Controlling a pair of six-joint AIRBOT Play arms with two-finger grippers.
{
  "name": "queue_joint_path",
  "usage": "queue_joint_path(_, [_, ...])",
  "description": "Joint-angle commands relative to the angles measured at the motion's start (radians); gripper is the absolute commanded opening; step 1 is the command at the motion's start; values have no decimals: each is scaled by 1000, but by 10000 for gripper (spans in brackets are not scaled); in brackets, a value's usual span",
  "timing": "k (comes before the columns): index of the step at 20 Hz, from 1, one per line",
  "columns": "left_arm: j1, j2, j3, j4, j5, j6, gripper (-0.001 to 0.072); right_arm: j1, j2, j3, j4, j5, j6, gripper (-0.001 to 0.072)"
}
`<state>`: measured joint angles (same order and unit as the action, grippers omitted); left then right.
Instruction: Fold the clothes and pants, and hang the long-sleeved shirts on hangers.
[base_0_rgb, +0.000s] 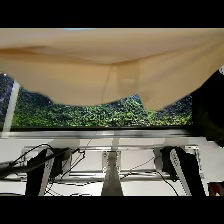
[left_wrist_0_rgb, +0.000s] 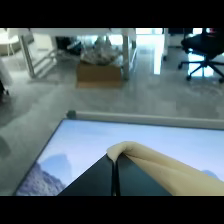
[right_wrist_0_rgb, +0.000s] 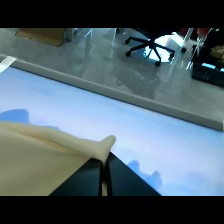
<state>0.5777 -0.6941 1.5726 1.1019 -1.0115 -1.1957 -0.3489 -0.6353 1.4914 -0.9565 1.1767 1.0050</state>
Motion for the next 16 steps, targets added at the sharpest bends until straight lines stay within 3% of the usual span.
queue_joint_path(1, [3,-111,-32,-51,-56,-17,20,1,-54,1,8,112,85,13])
queue_joint_path(4, [-113,-306,-109,-73,-174,61,20,1,-205,-74,54,233,109,13])
queue_joint_path(6, [-235,-446,-163,-46,-165,90,19,1,-311,-185,85,199,109,14])
queue_joint_path(11, [-472,-802,-177,31,103,84,20,1,-572,-417,100,-135,109,15])
queue_joint_path(14, [-545,-903,-177,19,272,77,21,1,-699,-424,116,-283,109,15])
queue_joint_path(16, [-570,-921,-177,19,313,77,22,1,-734,-424,130,-389,110,20])
